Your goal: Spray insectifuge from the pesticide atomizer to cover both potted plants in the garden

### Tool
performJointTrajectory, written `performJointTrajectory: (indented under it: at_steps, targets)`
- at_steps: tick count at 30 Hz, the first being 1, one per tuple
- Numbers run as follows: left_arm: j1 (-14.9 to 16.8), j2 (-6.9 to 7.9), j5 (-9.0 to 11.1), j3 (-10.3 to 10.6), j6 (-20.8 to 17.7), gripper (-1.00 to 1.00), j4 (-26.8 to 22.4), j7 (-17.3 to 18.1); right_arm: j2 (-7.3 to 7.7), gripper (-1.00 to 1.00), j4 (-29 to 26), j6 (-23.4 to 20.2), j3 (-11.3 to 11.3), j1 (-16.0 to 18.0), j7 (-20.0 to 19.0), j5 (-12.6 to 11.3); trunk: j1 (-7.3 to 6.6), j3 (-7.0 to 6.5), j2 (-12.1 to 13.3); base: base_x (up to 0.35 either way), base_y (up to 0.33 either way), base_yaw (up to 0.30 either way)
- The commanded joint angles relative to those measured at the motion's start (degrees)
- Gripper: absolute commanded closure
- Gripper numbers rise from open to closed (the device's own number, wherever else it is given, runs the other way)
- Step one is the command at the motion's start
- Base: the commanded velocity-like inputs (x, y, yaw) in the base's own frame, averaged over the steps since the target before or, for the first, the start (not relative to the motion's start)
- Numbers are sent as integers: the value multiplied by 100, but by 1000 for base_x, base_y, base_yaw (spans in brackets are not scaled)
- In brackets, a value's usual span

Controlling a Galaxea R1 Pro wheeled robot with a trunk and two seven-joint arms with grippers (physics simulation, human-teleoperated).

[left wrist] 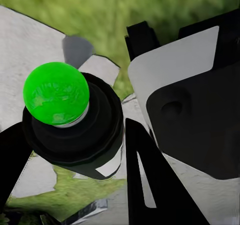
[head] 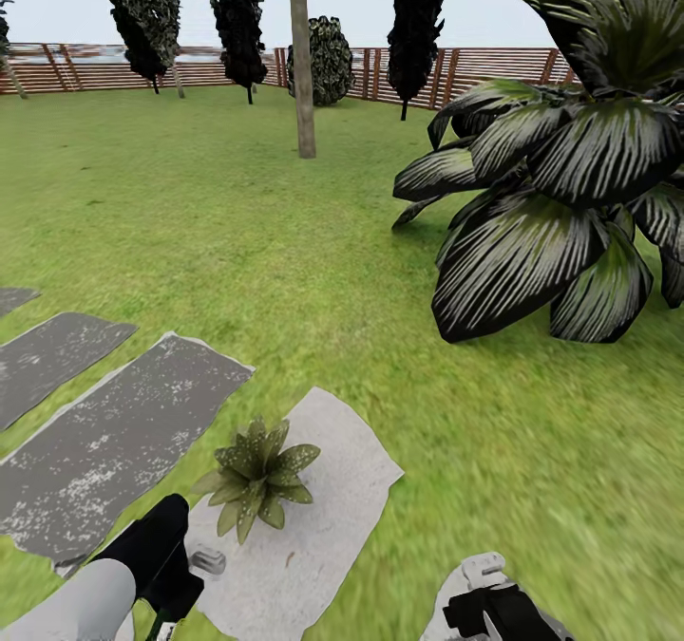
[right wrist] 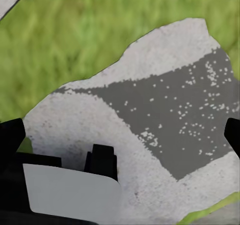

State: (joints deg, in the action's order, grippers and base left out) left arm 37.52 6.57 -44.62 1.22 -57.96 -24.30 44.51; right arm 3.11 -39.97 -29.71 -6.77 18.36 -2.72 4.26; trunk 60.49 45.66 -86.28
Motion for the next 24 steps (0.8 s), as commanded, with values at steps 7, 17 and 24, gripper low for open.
performJointTrajectory:
  at_steps: [7, 17, 24]
  targets:
    - [-30, 2, -39, -72, -13, 100, -1800, 48, 8, -100, -86, -24, -17, 1, -37, 31, -155, -122, 280, 0, 0, 0]
    - [-727, 3, -3, -2067, -13, 100, -5336, 588, 28, -100, -1056, 200, -17, 17, -79, 31, -374, -301, 681, 0, 0, 0]
    - [-1349, -2, -3, -2113, -13, 100, -6148, 603, 63, -100, -2851, 229, -9, 19, -80, 31, -528, -427, 962, 0, 0, 0]
